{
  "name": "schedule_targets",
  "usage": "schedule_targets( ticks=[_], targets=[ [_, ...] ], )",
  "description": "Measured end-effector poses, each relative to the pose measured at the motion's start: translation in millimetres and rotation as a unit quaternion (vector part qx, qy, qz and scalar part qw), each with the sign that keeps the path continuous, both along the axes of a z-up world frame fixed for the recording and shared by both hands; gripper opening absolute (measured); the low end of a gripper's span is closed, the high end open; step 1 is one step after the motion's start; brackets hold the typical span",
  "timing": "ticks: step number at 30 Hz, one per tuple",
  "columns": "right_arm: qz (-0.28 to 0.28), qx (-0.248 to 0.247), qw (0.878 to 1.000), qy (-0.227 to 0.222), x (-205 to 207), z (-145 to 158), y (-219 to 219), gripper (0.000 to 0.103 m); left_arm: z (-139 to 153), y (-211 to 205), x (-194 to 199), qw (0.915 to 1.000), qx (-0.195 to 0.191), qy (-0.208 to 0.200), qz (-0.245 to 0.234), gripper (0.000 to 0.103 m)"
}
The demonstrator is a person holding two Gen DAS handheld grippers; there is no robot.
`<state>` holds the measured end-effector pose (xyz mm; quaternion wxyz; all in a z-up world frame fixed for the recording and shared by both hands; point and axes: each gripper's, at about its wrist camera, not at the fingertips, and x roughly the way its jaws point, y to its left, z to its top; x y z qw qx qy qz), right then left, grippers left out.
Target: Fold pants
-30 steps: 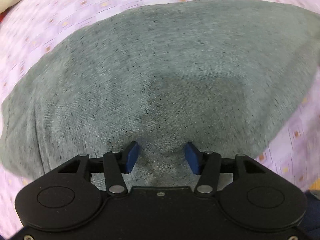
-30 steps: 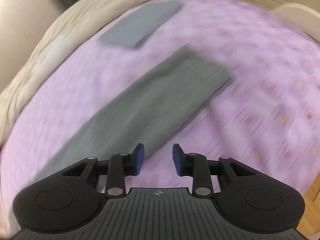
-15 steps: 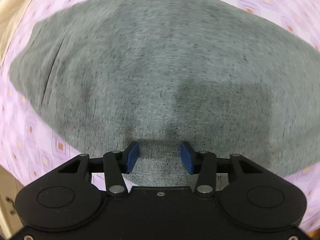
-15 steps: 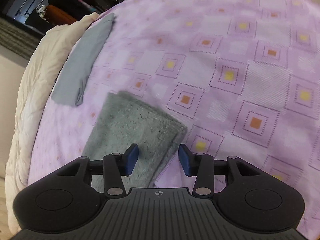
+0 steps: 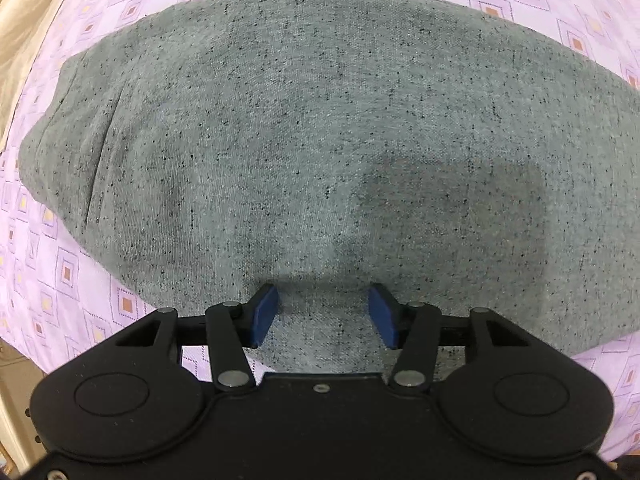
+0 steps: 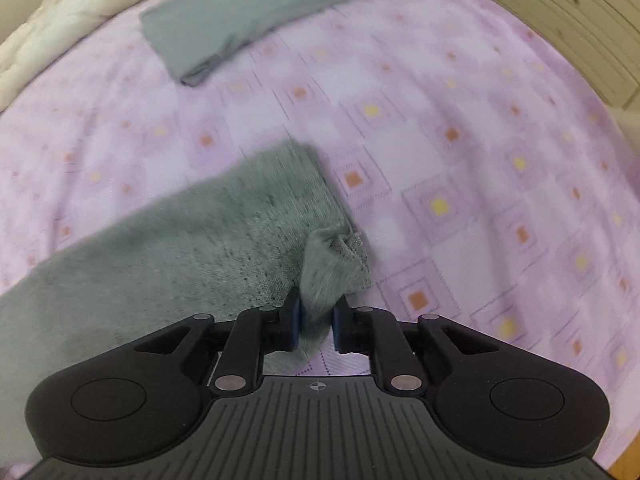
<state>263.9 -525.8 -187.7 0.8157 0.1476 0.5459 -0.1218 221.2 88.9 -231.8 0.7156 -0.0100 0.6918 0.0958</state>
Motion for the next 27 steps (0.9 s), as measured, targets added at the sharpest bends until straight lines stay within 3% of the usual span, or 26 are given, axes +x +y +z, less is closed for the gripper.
schedule_targets(
  ticks=[1, 3, 5, 9, 13, 17, 20, 24, 27],
  targets=[
    [-0.004, -0.004, 1.000, -0.007, -2, -1, 1, 0.020, 0, 1, 3, 1.0000, 0.000, 0.000, 0.001, 0.060],
    [-0.008, -0.015, 1.000, -0.011, -7, 2, 0, 0.036, -1, 2, 2, 1.0000, 0.007, -0.003, 0.003, 0.064],
    [-0.023, -0.030, 0.999, -0.018, -14, 11, -5, 0.045, 6, -1, -4, 0.9999, 0.012, -0.010, -0.001, 0.065],
    [-0.035, -0.067, 0.992, -0.099, -33, 41, -3, 0.045, 19, -13, -15, 0.9991, 0.023, -0.033, -0.014, 0.056],
    [0.052, -0.045, 0.987, -0.143, -32, 52, 16, 0.045, 34, -40, -28, 0.9963, 0.012, -0.071, -0.048, 0.056],
    [0.160, -0.033, 0.979, -0.123, -10, 40, 53, 0.045, 28, -68, -28, 0.9937, -0.006, -0.077, -0.080, 0.056],
    [0.213, -0.039, 0.972, -0.091, 8, 21, 75, 0.045, 15, -80, -16, 0.9930, 0.005, -0.069, -0.096, 0.058],
    [0.210, -0.061, 0.975, -0.049, 40, -4, 75, 0.047, 12, -79, 7, 0.9947, -0.003, -0.074, -0.071, 0.061],
    [0.175, -0.049, 0.982, -0.058, 59, -7, 62, 0.051, 12, -76, 24, 0.9957, -0.005, -0.074, -0.055, 0.063]
  ],
)
